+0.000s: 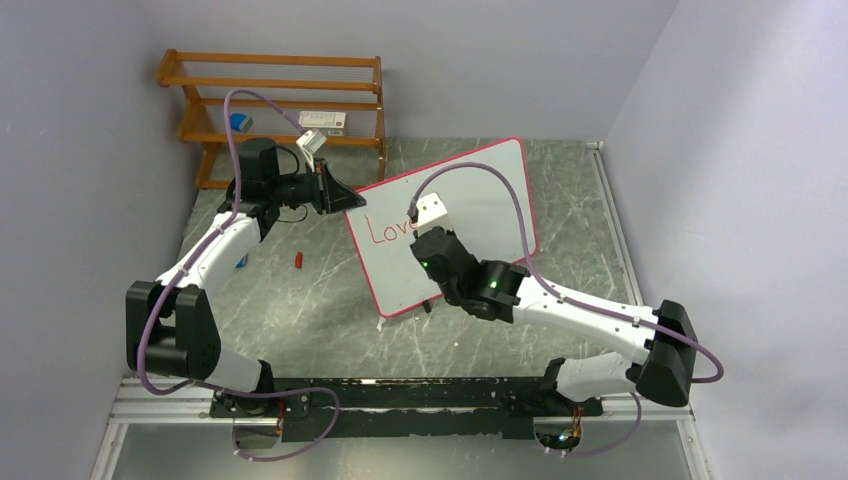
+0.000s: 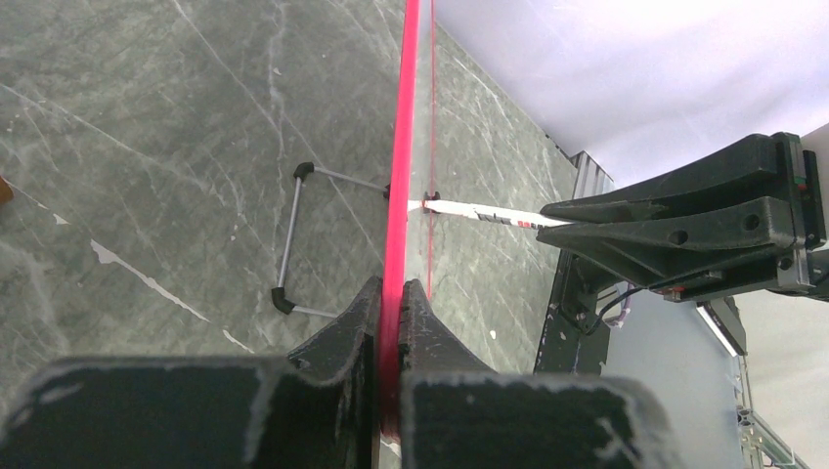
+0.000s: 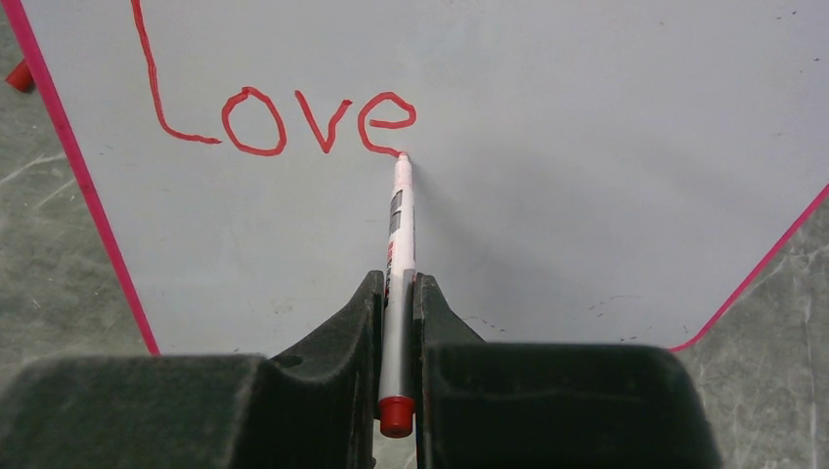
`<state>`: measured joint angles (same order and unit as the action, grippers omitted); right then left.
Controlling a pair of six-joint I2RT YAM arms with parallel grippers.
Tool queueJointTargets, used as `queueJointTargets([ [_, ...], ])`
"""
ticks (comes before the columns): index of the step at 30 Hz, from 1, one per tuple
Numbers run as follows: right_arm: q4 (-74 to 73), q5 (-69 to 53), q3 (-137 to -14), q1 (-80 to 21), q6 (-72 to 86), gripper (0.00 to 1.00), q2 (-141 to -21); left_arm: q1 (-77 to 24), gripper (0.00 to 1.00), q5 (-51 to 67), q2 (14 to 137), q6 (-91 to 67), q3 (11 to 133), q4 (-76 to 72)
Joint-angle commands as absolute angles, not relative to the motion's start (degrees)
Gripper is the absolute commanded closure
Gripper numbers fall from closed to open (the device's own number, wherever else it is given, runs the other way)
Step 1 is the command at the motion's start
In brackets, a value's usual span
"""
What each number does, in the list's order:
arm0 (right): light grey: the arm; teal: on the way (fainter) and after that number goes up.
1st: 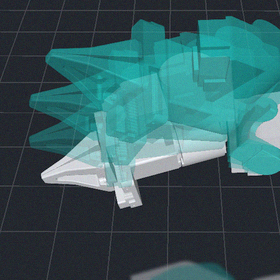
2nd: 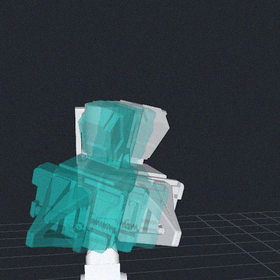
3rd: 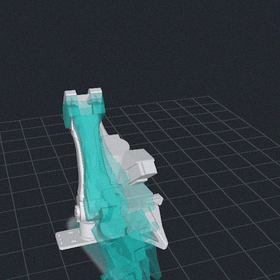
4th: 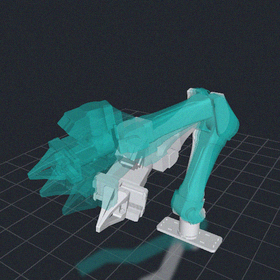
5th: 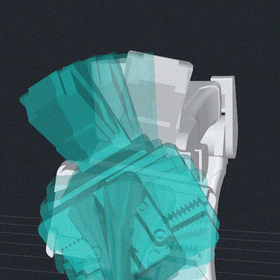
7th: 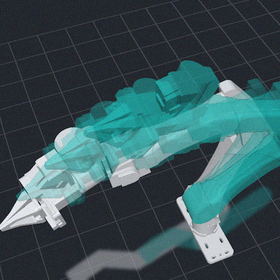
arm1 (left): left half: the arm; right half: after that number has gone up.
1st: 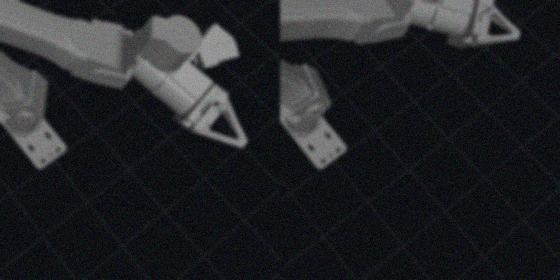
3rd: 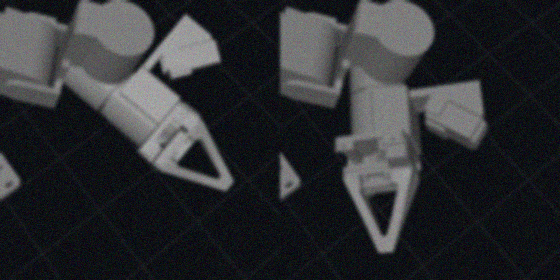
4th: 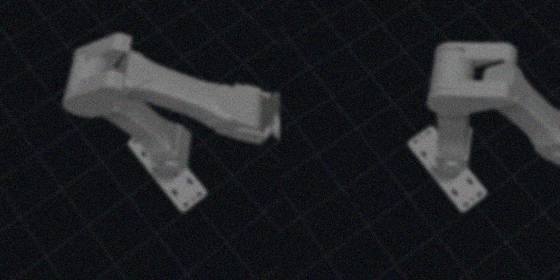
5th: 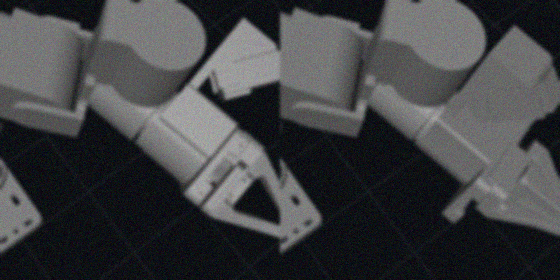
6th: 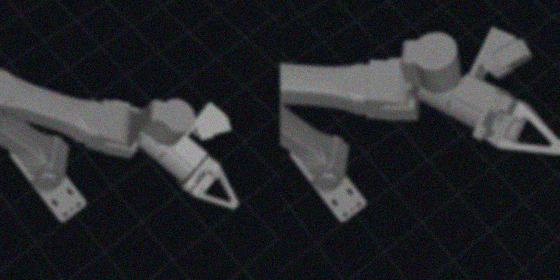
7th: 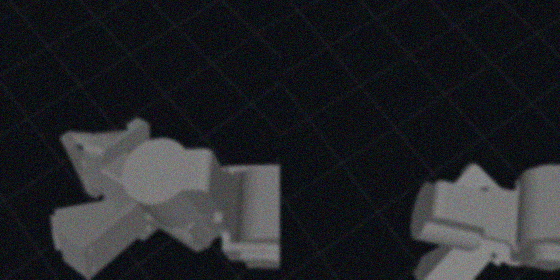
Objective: Write a sentence on the whiteboard
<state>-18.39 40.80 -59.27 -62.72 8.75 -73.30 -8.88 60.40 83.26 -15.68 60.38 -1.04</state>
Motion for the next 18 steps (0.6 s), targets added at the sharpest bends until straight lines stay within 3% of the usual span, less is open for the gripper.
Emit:
queueJointTargets([
  [1, -16.22, 42.87, -57.63, -62.31, 8.61, 1.0, -72.42, -10.55, 0.95, 58.94, 85.08, -12.48, 59.97, 4.31],
  [18, -15.8, 39.48, -56.64, -60.17, 7.02, 1.0, -66.49, -10.55, 0.95, 58.59, 84.96, -11.97, 60.29, 4.88],
])
